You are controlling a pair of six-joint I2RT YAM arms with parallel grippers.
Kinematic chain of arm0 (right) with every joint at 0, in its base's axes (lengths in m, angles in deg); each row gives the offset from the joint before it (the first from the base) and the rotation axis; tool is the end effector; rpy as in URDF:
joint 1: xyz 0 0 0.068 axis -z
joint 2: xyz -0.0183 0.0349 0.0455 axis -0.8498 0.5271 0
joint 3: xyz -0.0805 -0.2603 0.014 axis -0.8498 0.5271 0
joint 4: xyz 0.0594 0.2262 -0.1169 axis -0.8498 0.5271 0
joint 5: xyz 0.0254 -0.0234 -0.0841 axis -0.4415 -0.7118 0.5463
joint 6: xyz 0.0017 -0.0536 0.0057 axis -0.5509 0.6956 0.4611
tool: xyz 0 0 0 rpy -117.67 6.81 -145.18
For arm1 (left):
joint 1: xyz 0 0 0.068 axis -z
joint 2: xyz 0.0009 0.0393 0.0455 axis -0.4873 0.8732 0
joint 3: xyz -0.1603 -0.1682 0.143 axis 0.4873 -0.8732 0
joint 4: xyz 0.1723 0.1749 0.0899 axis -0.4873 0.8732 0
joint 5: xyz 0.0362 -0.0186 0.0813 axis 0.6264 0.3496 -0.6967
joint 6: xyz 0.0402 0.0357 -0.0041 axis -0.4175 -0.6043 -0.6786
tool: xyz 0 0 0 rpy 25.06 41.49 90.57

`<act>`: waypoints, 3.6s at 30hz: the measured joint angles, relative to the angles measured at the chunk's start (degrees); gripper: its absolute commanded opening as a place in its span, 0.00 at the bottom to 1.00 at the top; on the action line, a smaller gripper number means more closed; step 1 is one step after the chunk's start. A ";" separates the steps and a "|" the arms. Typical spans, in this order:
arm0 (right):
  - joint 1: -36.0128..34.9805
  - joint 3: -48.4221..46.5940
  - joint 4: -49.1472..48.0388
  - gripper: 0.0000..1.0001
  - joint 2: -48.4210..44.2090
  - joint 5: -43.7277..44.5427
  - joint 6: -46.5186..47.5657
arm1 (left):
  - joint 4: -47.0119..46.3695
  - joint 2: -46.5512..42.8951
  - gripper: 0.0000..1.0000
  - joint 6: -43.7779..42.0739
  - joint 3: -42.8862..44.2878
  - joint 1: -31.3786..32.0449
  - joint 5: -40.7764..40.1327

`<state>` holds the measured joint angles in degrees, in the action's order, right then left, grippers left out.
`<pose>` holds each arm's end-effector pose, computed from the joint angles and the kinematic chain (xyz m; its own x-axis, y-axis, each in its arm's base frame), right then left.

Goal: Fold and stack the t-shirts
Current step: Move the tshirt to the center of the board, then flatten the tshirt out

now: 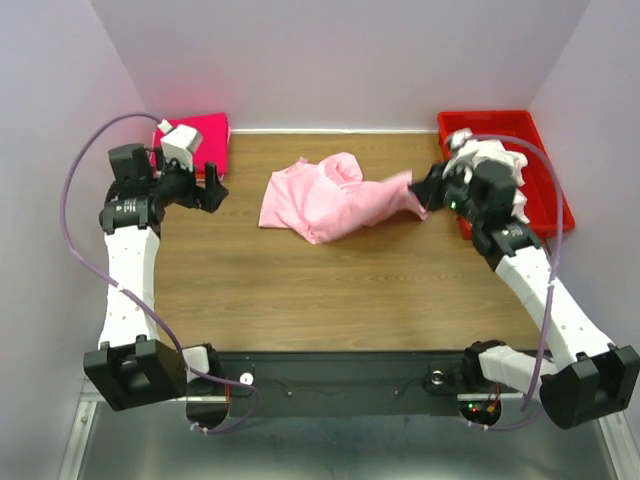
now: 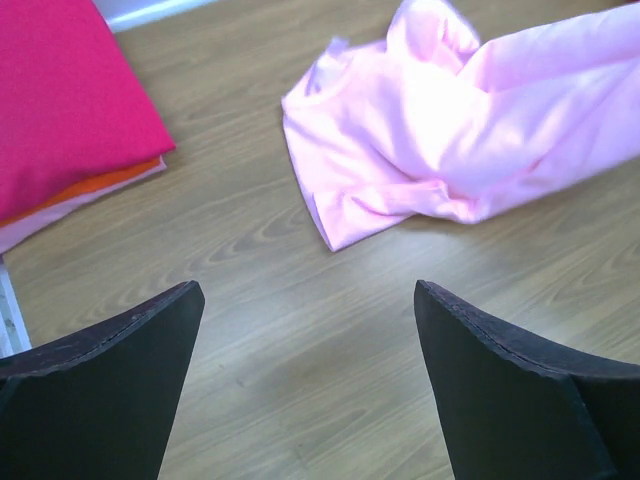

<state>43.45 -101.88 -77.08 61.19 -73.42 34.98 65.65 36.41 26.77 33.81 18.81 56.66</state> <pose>0.2474 0.0758 0.3983 -0.1855 0.1350 -0.9733 -0.4964 0.8420 0.2113 0.2598 0.0254 0.4004 -0.2351 0.1959 -0.9520 0.5073 0.8602 0.0517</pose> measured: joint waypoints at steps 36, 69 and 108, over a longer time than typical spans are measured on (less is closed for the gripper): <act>3.41 -8.22 30.67 0.53 35.43 6.14 34.34 | 1.79 48.94 0.75 -26.73 20.13 9.94 -5.25; 11.34 -14.10 37.29 0.01 45.00 -6.84 35.01 | 3.41 51.25 0.75 -25.40 24.17 11.76 -5.01; 13.70 -14.10 41.42 0.63 43.10 -10.88 35.89 | 8.68 55.15 0.27 -27.32 25.18 13.92 -4.85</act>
<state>57.15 -115.98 -35.66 104.29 -84.30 70.87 74.32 91.56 -0.55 58.99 32.74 51.81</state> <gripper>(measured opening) 0.607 0.360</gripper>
